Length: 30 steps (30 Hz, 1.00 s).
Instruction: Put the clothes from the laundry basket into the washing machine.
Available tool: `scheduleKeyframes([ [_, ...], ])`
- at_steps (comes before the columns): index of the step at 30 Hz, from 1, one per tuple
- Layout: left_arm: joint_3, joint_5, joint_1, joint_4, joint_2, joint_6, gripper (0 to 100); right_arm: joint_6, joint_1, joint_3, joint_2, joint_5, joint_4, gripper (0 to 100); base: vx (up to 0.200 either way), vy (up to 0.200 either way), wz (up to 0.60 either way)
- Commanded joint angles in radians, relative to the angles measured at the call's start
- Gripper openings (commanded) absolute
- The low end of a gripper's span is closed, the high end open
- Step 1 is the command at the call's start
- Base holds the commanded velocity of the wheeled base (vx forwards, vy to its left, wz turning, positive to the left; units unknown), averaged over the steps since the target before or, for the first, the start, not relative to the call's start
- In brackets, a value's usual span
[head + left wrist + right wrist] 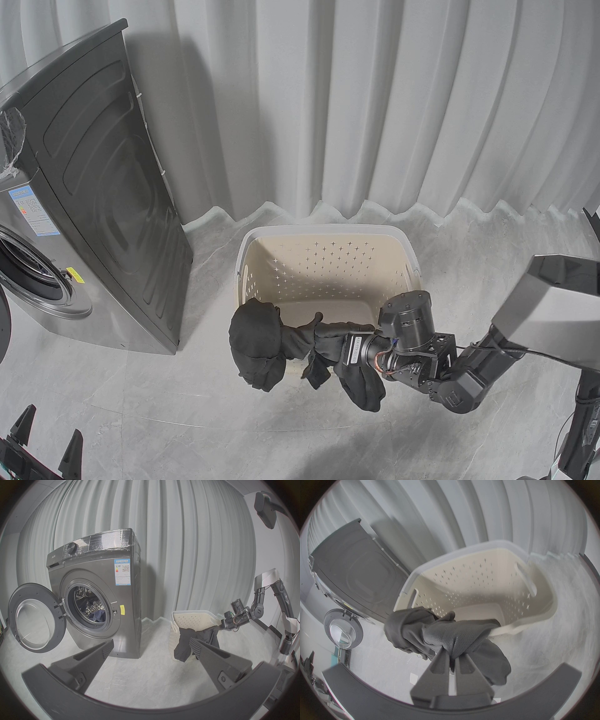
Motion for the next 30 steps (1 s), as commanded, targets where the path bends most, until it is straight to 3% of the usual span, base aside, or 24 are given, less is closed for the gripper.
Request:
scheduleKeyframes([
  [1, 0.015, 0.000, 0.000, 0.000, -0.012, 0.000, 100, -0.053, 0.005, 0.049, -0.148, -0.007, -0.014, 0, 0.000, 0.000, 0.00],
  [8, 0.015, 0.000, 0.000, 0.000, -0.012, 0.000, 100, -0.077, 0.014, 0.087, -0.327, -0.005, -0.014, 0, 0.000, 0.000, 0.00],
  [15, 0.015, 0.000, 0.000, 0.000, -0.012, 0.006, 100, -0.154, 0.012, 0.170, -0.547, 0.012, -0.032, 0, 0.000, 0.000, 0.00],
  [20, 0.015, 0.000, 0.000, 0.000, -0.012, 0.008, 100, -0.215, 0.012, 0.234, -0.648, 0.067, -0.117, 0, 0.000, 0.000, 0.00],
  [26, 0.015, -0.001, 0.000, 0.000, -0.012, 0.011, 100, -0.251, 0.006, 0.279, -0.708, 0.102, -0.213, 0, 0.000, 0.000, 0.00],
  [30, 0.015, -0.003, 0.000, 0.000, -0.012, 0.008, 100, -0.346, 0.000, 0.270, -0.728, 0.104, -0.224, 0, 0.000, 0.000, 0.00],
])
